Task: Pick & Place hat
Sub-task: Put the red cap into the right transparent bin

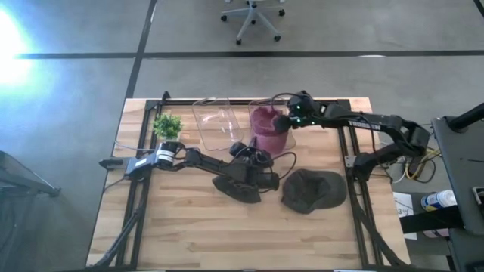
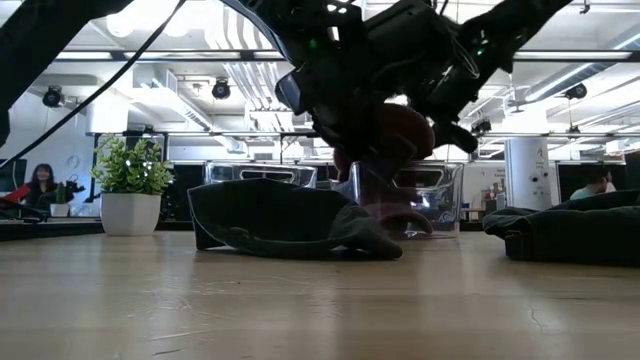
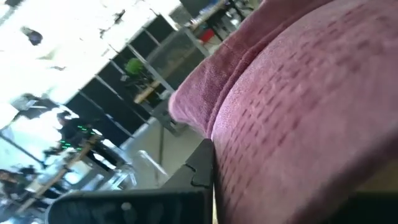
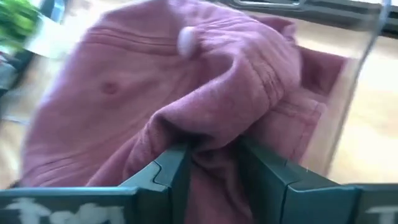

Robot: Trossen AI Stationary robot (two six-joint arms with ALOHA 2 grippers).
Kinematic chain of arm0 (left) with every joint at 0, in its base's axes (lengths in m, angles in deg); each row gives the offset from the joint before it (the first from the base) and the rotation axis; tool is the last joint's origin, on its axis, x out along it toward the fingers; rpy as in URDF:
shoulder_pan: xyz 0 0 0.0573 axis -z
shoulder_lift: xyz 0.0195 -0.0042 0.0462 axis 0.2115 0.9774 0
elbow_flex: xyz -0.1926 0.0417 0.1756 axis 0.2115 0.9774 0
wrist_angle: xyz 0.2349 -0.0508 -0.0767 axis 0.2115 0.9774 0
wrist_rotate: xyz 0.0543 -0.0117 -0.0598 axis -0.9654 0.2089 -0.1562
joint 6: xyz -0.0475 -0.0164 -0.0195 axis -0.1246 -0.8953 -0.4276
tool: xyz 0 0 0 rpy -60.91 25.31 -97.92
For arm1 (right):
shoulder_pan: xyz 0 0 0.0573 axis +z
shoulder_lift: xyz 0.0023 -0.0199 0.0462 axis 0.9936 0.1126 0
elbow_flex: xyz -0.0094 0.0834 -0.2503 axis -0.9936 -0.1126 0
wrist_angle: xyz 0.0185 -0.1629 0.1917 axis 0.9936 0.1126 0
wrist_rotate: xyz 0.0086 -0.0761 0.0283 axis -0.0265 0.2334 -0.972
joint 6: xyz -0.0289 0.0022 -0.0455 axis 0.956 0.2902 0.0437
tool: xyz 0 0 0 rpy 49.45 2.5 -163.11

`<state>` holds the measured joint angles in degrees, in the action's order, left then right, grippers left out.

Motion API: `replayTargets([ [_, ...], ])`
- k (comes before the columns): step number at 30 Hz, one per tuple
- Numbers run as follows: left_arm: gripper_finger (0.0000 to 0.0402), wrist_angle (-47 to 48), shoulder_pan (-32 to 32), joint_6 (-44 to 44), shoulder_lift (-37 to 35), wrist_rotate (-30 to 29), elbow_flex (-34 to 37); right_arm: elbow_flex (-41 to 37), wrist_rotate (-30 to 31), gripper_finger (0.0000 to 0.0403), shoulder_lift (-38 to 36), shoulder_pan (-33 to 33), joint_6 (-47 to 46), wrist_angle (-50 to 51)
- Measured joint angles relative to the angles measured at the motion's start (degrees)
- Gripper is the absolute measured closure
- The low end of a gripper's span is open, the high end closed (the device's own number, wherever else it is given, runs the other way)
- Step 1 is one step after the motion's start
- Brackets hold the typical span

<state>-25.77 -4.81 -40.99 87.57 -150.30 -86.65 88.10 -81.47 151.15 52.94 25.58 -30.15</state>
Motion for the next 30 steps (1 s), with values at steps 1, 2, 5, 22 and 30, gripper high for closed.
replayTargets([
  [1, 0.0382, 0.0, -0.2, 0.0, 0.0, 1.2, 0.0, 0.3, 0.1, 0.0277, 0.8, -0.5, 1.1, 0.5],
  [2, 0.0382, -0.1, -0.5, 0.0, 0.0, 2.5, 0.2, 0.6, 0.2, 0.0276, 1.4, -1.0, 1.7, 1.3],
  [5, 0.0382, 0.0, -1.2, -0.3, 0.0, 4.8, 0.4, 1.5, 0.5, 0.0273, 1.8, -1.8, 3.3, 1.7],
  [22, 0.0316, -0.4, -3.0, -3.1, 0.0, 12.4, 0.4, 6.9, -2.6, 0.0190, -13.6, -0.5, 19.0, 20.8],
  [30, 0.0305, -7.8, -3.1, -0.9, 0.0, 12.2, 0.5, -0.7, -8.3, 0.0187, -15.1, -0.2, 16.9, 18.6],
])
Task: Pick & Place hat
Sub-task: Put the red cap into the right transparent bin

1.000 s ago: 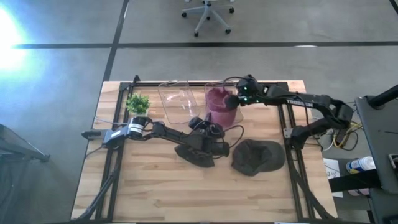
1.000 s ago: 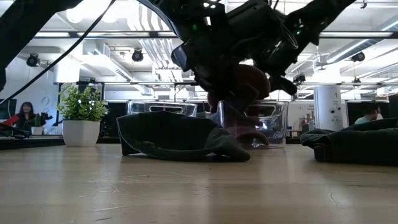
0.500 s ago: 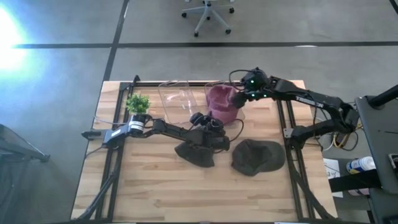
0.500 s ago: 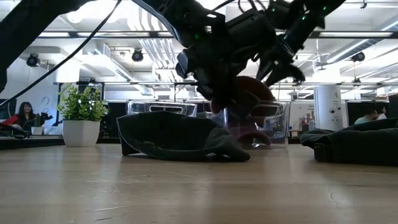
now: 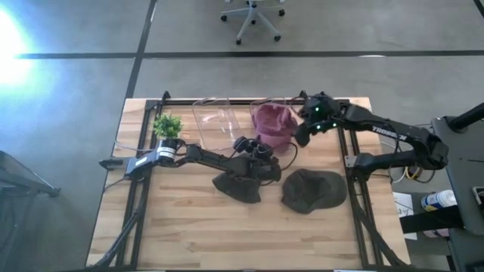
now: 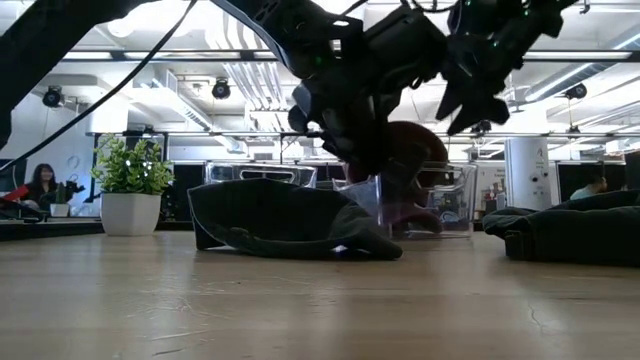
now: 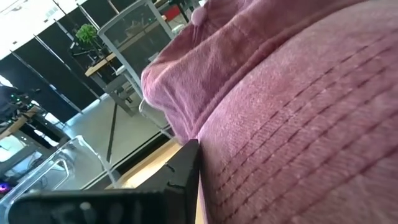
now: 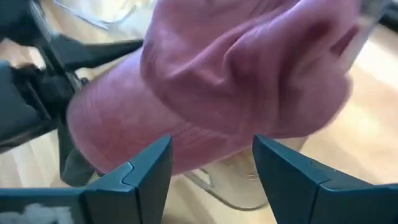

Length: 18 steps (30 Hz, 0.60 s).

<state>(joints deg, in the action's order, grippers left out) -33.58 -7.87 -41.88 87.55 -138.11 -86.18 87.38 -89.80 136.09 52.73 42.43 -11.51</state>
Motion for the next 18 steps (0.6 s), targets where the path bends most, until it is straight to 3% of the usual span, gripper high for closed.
replayTargets([
  [8, 0.0305, -1.5, 0.0, 1.5, 0.0, -0.1, -1.4, -3.5, 7.1, 0.0197, 6.2, -3.6, -3.3, -10.3],
  [18, 0.0305, -4.4, -0.1, 1.2, -0.2, 4.5, -0.9, 1.0, 2.7, 0.0197, 18.2, -6.3, -1.6, -13.6],
])
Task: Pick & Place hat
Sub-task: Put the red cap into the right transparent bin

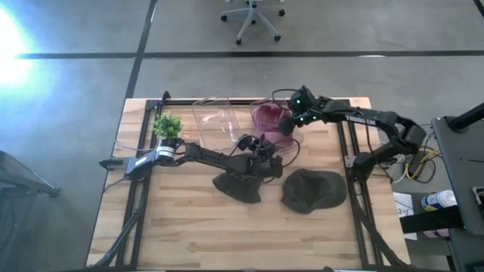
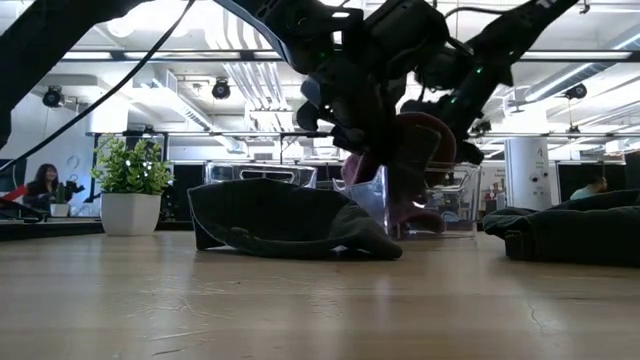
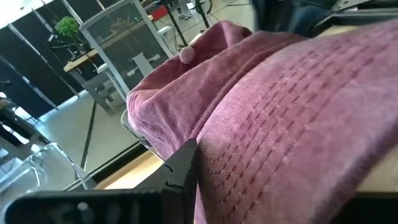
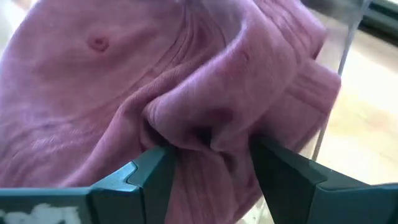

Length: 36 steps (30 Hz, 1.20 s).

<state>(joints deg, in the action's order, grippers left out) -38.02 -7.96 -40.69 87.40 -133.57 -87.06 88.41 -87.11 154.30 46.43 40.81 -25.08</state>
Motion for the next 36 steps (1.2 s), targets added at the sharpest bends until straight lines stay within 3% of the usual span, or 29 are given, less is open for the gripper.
replayTargets([
  [9, 0.0305, 0.0, 1.1, 11.6, 0.1, 1.4, -1.1, 2.6, 10.9, 0.0197, 0.8, -0.1, 5.4, 2.5],
  [15, 0.0305, 0.1, 2.7, 15.5, 0.1, 1.8, -1.7, 2.5, 11.3, 0.0197, 1.4, -0.4, 6.4, 2.4],
  [21, 0.0305, 6.1, 3.7, 13.4, -1.6, 2.7, -1.8, 2.4, 11.2, 0.0197, 3.2, -0.4, 6.6, 2.0],
  [27, 0.0305, 5.8, 4.8, 15.1, -2.8, -6.4, -1.8, 2.4, 11.7, 0.0197, 3.5, -0.5, 6.5, 1.1],
  [36, 0.0305, 6.4, 5.2, 13.3, -2.8, -4.5, -1.8, 2.4, 11.2, 0.0197, 3.4, -0.5, 6.9, 0.8],
])
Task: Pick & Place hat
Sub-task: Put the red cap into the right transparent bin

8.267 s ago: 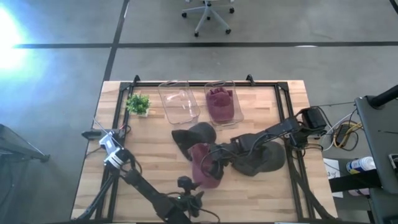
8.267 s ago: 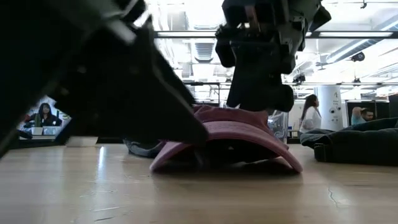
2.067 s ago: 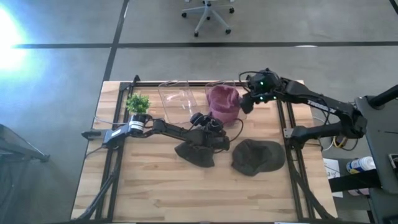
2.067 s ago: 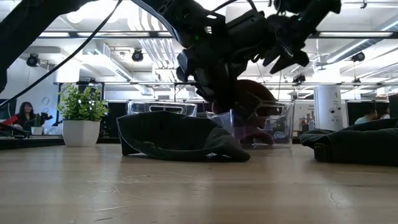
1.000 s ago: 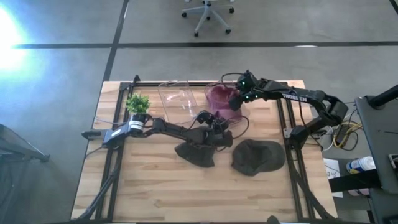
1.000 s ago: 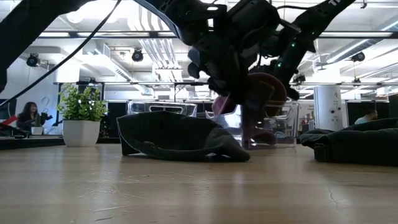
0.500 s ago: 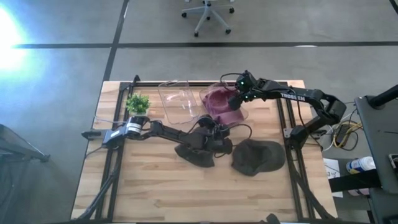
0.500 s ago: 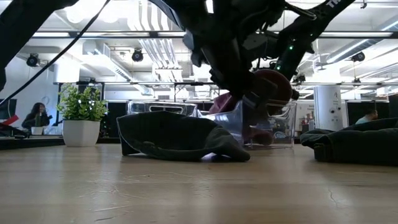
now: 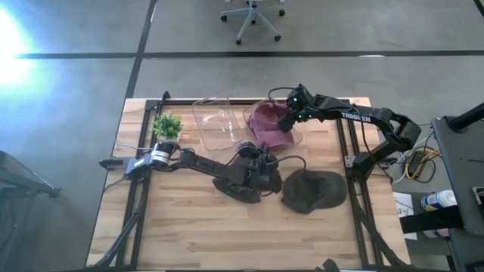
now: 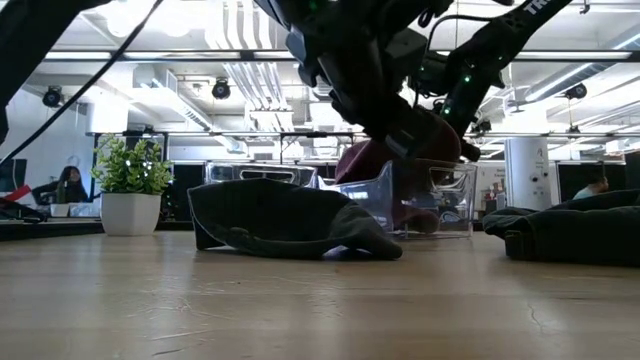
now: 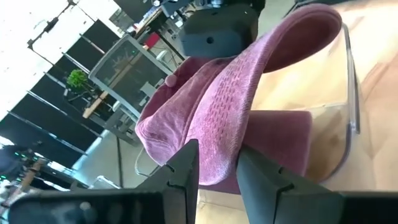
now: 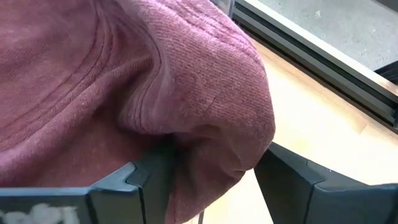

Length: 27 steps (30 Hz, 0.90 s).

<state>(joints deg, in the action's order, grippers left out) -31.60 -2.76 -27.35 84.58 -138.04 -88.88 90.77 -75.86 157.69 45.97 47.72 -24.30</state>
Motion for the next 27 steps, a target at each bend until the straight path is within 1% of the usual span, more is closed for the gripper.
replayTargets([
  [8, 0.0305, -0.2, 0.2, -3.5, 0.0, 2.0, 0.0, 0.0, -0.2, 0.0197, 0.0, 0.0, 0.5, 0.1],
  [13, 0.0305, -0.3, 2.2, -5.5, -0.4, 5.5, 0.0, 0.0, -0.4, 0.0197, 0.0, 0.0, 0.7, 0.1],
  [16, 0.0305, -0.3, 3.4, -6.6, -1.6, 6.0, -0.3, 0.0, -0.4, 0.0197, 0.0, 0.0, 0.8, 0.1],
  [19, 0.0305, 0.2, 3.5, -7.1, -2.7, 9.1, -0.3, 0.0, -0.4, 0.0197, 0.0, 0.0, 0.8, 0.2],
  [21, 0.0305, 1.9, 3.4, -8.1, -2.9, 11.6, -0.2, 0.0, -0.4, 0.0197, 0.0, 0.0, 0.7, 0.2],
  [24, 0.0305, 8.1, 4.6, -10.2, -4.5, 11.9, -0.1, 0.0, -0.4, 0.0197, 0.0, 0.0, 0.7, 0.2],
  [26, 0.0305, 13.9, 6.0, -15.7, -6.7, 11.0, -0.1, 0.0, -0.5, 0.0197, -0.1, 0.0, 0.7, 0.3],
  [27, 0.0305, 17.0, 6.3, -20.1, -7.5, 10.7, 0.0, 0.0, -0.5, 0.0197, -0.1, 0.0, 0.7, 0.3],
])
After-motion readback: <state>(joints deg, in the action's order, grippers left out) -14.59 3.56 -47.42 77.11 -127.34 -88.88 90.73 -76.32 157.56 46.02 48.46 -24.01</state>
